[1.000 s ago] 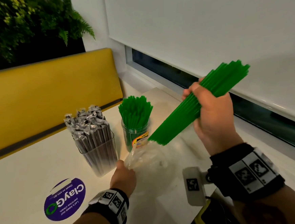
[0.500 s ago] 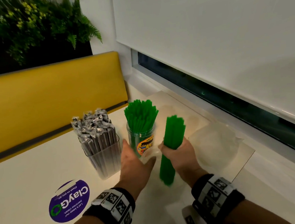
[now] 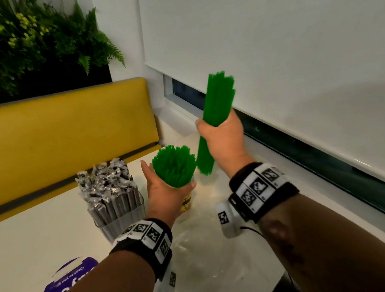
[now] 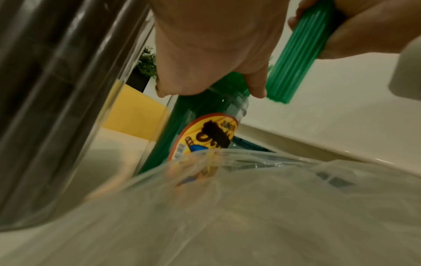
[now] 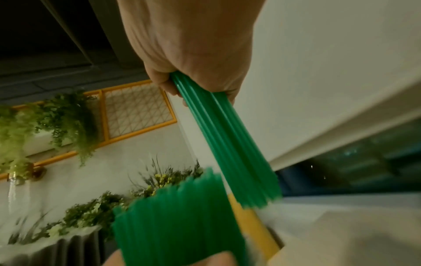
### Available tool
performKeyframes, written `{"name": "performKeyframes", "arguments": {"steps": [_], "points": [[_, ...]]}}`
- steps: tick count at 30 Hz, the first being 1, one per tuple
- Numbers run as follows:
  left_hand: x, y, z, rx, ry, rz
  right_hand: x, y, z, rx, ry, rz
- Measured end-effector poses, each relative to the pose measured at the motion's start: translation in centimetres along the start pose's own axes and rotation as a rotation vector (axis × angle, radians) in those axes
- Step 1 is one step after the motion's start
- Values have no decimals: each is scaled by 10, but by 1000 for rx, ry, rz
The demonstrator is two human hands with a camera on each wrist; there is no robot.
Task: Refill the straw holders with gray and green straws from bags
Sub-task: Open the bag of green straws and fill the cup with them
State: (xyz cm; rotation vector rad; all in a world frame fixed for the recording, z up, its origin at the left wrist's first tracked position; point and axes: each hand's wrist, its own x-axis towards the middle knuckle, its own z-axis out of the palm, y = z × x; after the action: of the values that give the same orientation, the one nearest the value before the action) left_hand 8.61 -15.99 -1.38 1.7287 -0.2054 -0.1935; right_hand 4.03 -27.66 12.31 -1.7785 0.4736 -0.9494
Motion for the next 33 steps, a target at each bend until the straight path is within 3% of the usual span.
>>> {"name": "performKeyframes", "arguments": {"steps": [5,9,18,23,27,30,33], "points": [[3,-7,-3,-20,0,-13,9,6,46,216,-8,141],[7,-14,-9,-74,51,-38,14,24,55,392,46,262],[4,-16,-4,-70,25,64,0,61,37,369,220,336],[4,-16,1,-118,28,33,-13,52,50,104,-10,130],[4,-15,1,-139,32,39,-30,58,54,66,-73,138],[5,-16,0,-118,28,64,-32,58,47,85,-297,173],[6,-20,0,-98,44,77,-28,49,32,-64,-440,55]]}}
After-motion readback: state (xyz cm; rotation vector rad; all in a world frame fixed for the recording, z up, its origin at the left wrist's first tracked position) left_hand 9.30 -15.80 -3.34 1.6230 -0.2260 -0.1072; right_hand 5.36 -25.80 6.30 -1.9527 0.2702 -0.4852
